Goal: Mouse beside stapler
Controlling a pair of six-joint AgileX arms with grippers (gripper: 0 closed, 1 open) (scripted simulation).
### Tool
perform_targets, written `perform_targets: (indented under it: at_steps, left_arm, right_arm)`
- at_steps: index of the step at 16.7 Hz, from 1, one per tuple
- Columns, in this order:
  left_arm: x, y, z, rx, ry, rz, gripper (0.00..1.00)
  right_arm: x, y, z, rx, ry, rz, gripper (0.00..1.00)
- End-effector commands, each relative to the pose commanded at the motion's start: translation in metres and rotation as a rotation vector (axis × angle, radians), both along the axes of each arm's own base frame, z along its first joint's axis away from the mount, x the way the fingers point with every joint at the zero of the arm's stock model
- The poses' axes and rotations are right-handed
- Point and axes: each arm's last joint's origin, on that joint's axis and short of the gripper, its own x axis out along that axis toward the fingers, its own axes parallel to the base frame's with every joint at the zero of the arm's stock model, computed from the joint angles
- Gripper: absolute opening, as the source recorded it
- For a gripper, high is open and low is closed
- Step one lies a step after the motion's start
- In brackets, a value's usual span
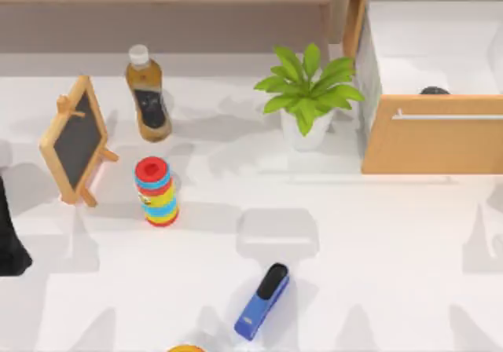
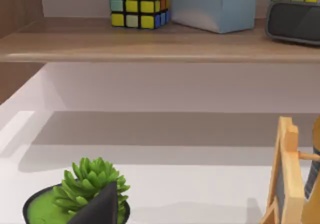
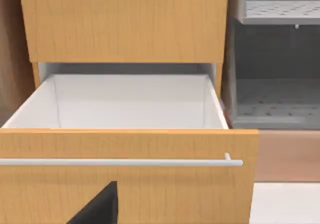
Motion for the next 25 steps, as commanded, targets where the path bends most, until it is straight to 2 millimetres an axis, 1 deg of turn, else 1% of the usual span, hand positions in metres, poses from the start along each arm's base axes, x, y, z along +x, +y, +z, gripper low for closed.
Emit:
perform_targets:
  at_steps: [3,5,6,9,11,12,13,15,17,18,19,21,23,25]
  left_arm:
    - [0.0,0.0,0.0,0.0,0.0,0.0,1.0]
    - [0.0,0.0,0.0,0.0,0.0,0.0,1.0]
    - [0.0,0.0,0.0,0.0,0.0,0.0,1.0]
    - [0.0,0.0,0.0,0.0,0.0,0.0,1.0]
    - [0.0,0.0,0.0,0.0,0.0,0.0,1.0]
    - [0.0,0.0,0.0,0.0,0.0,0.0,1.0]
    - [0.0,0.0,0.0,0.0,0.0,0.0,1.0]
    - [0.0,0.0,0.0,0.0,0.0,0.0,1.0]
    - [0.0,0.0,0.0,0.0,0.0,0.0,1.0]
    - [0.0,0.0,0.0,0.0,0.0,0.0,1.0]
    - [0.0,0.0,0.0,0.0,0.0,0.0,1.0]
    - [0.0,0.0,0.0,0.0,0.0,0.0,1.0]
    - [0.0,0.0,0.0,0.0,0.0,0.0,1.0]
    - [0.0,0.0,0.0,0.0,0.0,0.0,1.0]
  right_arm:
    - [0.0,0.0,0.002,0.0,0.007,-0.001,1.0]
    - [0.0,0.0,0.012,0.001,0.042,-0.005,1.0]
    - [0.001,0.0,0.02,0.001,0.069,-0.006,1.0]
    - [0.01,0.001,0.056,0.005,0.181,-0.003,1.0]
    - [0.026,0.003,0.085,0.007,0.286,0.005,1.0]
    - [0.038,0.004,0.1,0.008,0.349,0.01,1.0]
    - [0.053,0.006,0.113,0.008,0.418,0.016,1.0]
    - [0.091,0.011,0.135,0.008,0.566,0.029,1.0]
    - [0.139,0.018,0.146,0.005,0.719,0.042,1.0]
    - [0.164,0.022,0.147,0.003,0.794,0.049,1.0]
    - [0.19,0.027,0.145,0.0,0.867,0.055,1.0]
    - [0.24,0.037,0.133,-0.007,1.005,0.065,1.0]
    - [0.285,0.048,0.11,-0.017,1.133,0.074,1.0]
    - [0.32,0.058,0.08,-0.028,1.248,0.078,1.0]
